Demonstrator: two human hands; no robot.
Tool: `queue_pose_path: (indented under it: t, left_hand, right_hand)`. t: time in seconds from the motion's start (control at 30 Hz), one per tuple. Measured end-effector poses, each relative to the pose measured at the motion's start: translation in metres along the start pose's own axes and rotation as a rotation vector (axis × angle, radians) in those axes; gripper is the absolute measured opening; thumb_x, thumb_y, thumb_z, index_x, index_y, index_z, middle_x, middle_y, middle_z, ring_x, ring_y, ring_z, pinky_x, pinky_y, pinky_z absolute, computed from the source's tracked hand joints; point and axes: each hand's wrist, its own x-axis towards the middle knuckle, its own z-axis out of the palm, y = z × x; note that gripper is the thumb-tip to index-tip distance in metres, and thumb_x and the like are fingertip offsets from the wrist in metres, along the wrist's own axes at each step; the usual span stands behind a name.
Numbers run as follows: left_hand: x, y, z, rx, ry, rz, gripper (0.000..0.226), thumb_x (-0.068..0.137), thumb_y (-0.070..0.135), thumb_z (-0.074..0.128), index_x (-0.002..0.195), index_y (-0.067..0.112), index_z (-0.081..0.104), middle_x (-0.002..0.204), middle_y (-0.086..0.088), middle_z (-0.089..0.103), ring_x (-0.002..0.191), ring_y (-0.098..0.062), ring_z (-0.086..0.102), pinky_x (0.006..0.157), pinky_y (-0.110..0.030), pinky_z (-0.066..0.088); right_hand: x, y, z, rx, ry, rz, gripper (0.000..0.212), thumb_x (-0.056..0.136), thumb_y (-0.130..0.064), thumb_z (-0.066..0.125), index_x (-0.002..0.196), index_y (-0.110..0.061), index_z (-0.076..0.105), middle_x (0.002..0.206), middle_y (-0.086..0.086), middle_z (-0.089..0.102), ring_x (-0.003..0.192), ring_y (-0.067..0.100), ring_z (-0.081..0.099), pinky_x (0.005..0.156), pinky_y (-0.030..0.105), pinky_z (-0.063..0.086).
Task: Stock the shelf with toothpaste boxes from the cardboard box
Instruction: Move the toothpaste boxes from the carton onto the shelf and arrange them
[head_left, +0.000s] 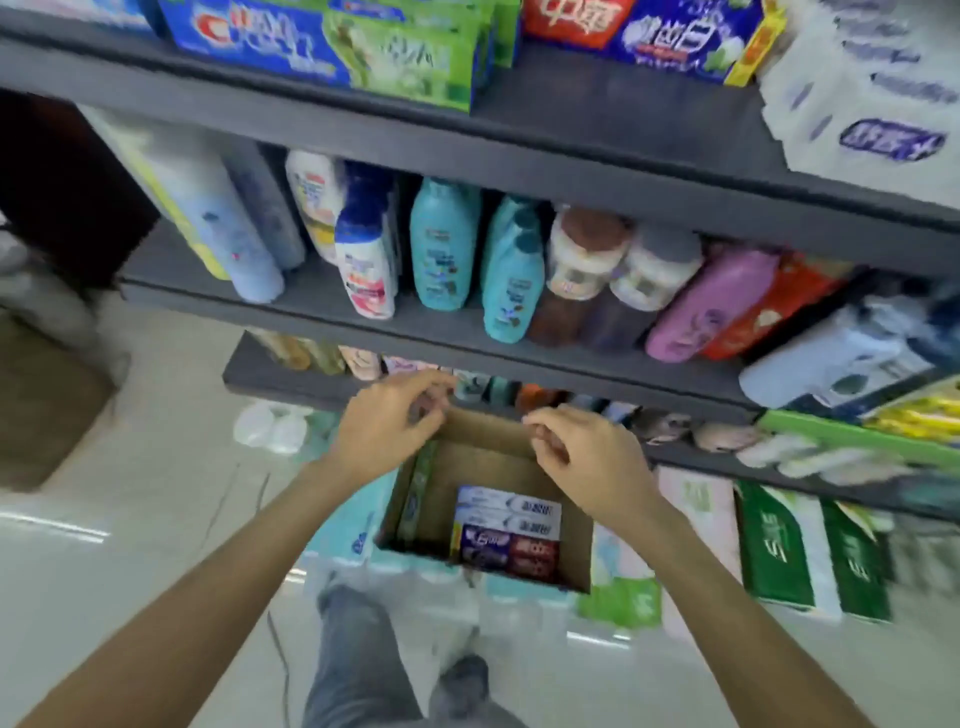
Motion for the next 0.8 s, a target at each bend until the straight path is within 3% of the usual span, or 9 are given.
queue_pose_path:
  t: [0.1, 0.2, 0.3, 0.37, 0.47, 0.57, 0.7, 0.8]
  left_hand:
    - [-0.035, -0.042, 0.05, -0.059, -0.112, -0.33, 0.03, 0.082, 0.029, 0.052, 0.109, 0.023, 0.065, 0.094, 0.005, 0.068, 0.077, -0.004, 0.06, 0.076, -0.029, 0.051]
    - [-0.062, -0.079, 0.087, -0.031, -0.101, -0.518, 0.03, 0.085, 0.018, 0.062, 0.115, 0.02, 0.062, 0.109, -0.001, 0.063, 0.097, -0.02, 0.062, 0.081, -0.031, 0.049]
    - [-0.071, -0.109, 0.117, 0.062, -0.147, -0.647, 0.049, 0.084, 0.019, 0.064, 0.132, 0.015, 0.051, 0.127, -0.01, 0.053, 0.115, -0.029, 0.053, 0.091, -0.04, 0.046]
    - [-0.075, -0.125, 0.132, 0.063, -0.188, -0.707, 0.057, 0.084, 0.022, 0.063, 0.137, 0.015, 0.044, 0.132, -0.01, 0.049, 0.116, -0.03, 0.052, 0.093, -0.042, 0.045]
    - [-0.083, -0.139, 0.151, 0.042, -0.208, -0.718, 0.051, 0.089, 0.023, 0.059, 0.137, 0.018, 0.044, 0.128, -0.008, 0.054, 0.106, -0.028, 0.058, 0.088, -0.037, 0.045]
    - [-0.091, -0.145, 0.163, 0.065, -0.119, -0.679, 0.041, 0.091, 0.016, 0.057, 0.132, 0.016, 0.051, 0.123, -0.01, 0.058, 0.103, -0.029, 0.06, 0.082, -0.032, 0.043]
    - [-0.094, -0.15, 0.165, 0.073, -0.04, -0.641, 0.039, 0.088, 0.01, 0.061, 0.126, 0.015, 0.057, 0.114, -0.011, 0.062, 0.094, -0.029, 0.063, 0.07, -0.024, 0.033]
    - [-0.094, -0.15, 0.166, 0.064, -0.036, -0.646, 0.038, 0.088, 0.01, 0.061, 0.126, 0.014, 0.058, 0.115, -0.011, 0.062, 0.093, -0.029, 0.063, 0.071, -0.023, 0.033]
  right_hand:
    - [-0.028, 0.028, 0.051, 0.217, -0.277, 0.18, 0.02, 0.085, -0.016, 0.061, 0.104, -0.021, 0.067, 0.09, -0.009, 0.066, 0.077, 0.01, 0.061, 0.069, 0.032, 0.052]
    - [-0.034, 0.049, 0.101, 0.423, -0.479, 0.359, 0.027, 0.086, -0.012, 0.065, 0.112, -0.017, 0.063, 0.099, -0.005, 0.066, 0.085, 0.01, 0.062, 0.081, 0.031, 0.051]
    - [-0.029, 0.069, 0.157, 0.276, -0.601, 0.326, 0.036, 0.086, -0.015, 0.065, 0.121, -0.019, 0.057, 0.117, 0.001, 0.065, 0.104, 0.015, 0.061, 0.082, 0.023, 0.043]
    - [-0.025, 0.082, 0.193, 0.153, -0.655, 0.289, 0.042, 0.087, -0.019, 0.064, 0.128, -0.02, 0.052, 0.125, 0.003, 0.06, 0.112, 0.019, 0.057, 0.084, 0.025, 0.042]
    - [-0.02, 0.103, 0.245, -0.116, -0.761, 0.154, 0.058, 0.086, -0.027, 0.065, 0.138, -0.018, 0.039, 0.137, 0.008, 0.046, 0.125, 0.027, 0.043, 0.098, 0.034, 0.037]
    - [-0.021, 0.122, 0.287, -0.294, -0.888, 0.044, 0.078, 0.084, -0.034, 0.067, 0.147, -0.022, 0.023, 0.144, 0.012, 0.033, 0.132, 0.031, 0.03, 0.104, 0.042, 0.033]
    - [-0.023, 0.144, 0.315, -0.235, -0.981, 0.043, 0.104, 0.072, -0.042, 0.077, 0.149, -0.035, 0.007, 0.15, 0.011, 0.024, 0.135, 0.034, 0.027, 0.104, 0.047, 0.034]
    - [-0.017, 0.159, 0.313, -0.214, -1.018, 0.044, 0.102, 0.073, -0.046, 0.075, 0.149, -0.039, 0.008, 0.154, 0.007, 0.022, 0.134, 0.034, 0.03, 0.104, 0.043, 0.032]
